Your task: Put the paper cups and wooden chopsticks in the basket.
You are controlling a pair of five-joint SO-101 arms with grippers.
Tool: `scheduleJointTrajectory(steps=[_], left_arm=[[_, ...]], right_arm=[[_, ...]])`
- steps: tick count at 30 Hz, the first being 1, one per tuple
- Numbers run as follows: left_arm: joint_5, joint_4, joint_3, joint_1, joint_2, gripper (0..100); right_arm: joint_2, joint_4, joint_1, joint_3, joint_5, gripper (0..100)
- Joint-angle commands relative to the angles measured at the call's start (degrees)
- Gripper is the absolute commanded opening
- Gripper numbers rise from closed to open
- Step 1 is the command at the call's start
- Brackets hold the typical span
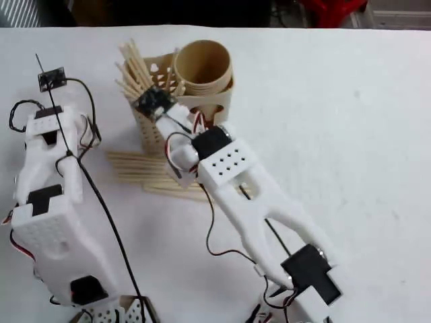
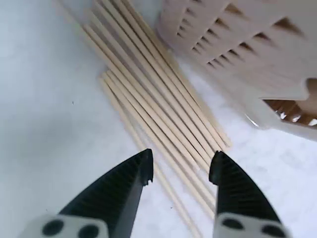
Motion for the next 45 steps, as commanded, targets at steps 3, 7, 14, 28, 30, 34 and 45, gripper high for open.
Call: scheduleJointTrajectory(steps=[3, 7, 14, 28, 30, 34, 45], left_arm=[[-0.44, -0.88, -0.53, 0.75, -0.48, 16], [-0.44, -0.88, -0.53, 0.75, -0.48, 16], [-0.44, -0.88, -0.53, 0.75, -0.48, 16], [-0.44, -0.79, -0.44, 0.75, -0.48, 16], [-0.44, -0.79, -0.44, 0.75, -0.48, 16], [-0.44, -0.79, -0.44, 0.75, -0.48, 16], [-0.44, -0.70, -0.44, 0.75, -0.48, 16]], right_arm=[[-0.40, -0.40, -0.13, 4.84, 18.73, 19.4], [0.57, -7.78, -0.40, 13.54, 26.64, 19.4], [1.36, -26.95, -0.40, 27.87, 32.70, 19.4], [6.73, -27.12, -0.22, 27.78, 33.41, 10.0], [6.73, -27.56, -0.22, 27.78, 33.41, 5.5], [6.73, -27.82, -0.13, 27.78, 30.07, 1.8], [-0.40, -25.54, 1.63, 28.40, 26.29, 1.6]])
